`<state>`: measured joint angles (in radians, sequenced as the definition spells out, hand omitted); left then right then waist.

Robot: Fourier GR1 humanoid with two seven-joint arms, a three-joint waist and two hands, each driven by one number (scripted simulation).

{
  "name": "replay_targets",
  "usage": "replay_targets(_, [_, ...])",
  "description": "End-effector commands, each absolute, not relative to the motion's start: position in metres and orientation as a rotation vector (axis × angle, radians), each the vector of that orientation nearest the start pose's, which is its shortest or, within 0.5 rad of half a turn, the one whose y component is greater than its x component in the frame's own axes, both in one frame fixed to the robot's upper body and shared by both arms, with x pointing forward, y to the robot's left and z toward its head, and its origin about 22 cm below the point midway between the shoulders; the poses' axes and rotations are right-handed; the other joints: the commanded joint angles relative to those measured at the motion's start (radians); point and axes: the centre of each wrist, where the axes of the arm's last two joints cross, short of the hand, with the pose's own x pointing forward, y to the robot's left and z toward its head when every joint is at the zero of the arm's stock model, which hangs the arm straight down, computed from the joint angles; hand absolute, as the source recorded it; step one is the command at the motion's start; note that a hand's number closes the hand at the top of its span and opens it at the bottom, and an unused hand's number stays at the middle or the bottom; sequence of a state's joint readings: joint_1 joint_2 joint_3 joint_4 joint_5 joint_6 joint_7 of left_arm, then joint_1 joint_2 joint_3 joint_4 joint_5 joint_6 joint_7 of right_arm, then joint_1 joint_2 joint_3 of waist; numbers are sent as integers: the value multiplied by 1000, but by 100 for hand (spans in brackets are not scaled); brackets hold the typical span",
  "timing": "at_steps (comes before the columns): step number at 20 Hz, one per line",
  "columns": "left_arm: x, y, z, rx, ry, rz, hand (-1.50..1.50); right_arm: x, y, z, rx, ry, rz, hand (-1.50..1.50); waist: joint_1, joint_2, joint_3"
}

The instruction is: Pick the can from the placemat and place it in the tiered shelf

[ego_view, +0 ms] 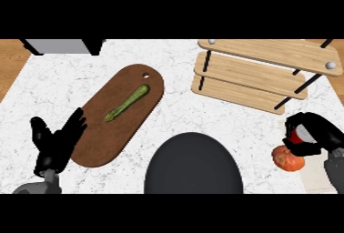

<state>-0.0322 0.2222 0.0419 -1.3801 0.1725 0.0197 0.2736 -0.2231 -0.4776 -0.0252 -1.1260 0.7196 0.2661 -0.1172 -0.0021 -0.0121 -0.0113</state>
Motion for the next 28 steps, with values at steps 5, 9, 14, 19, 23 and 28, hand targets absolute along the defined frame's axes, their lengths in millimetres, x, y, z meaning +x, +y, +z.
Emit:
replay_targets(5, [239,296,-30,100,-1110,46,0,274,-245,31,-579,-1253,918,150,-11,3,8])
replay_targets(9, [248,292,-23,81,-1097,39,0,271,-144,37,-560,-1294,771,150,15,4,9])
replay_targets(14, [250,292,-20,90,-1107,34,0,252,-95,111,-736,-1462,647,150,9,1,9])
replay_targets(19, [245,280,-32,112,-1096,59,0,228,-77,178,-903,-1484,507,150,-3,2,9])
replay_targets(23, [238,289,-34,111,-1120,46,0,201,-76,232,-994,-1501,453,150,-4,1,9])
replay_targets(28, [260,287,-17,94,-1099,65,0,224,-81,278,-1057,-1484,424,150,-3,6,10])
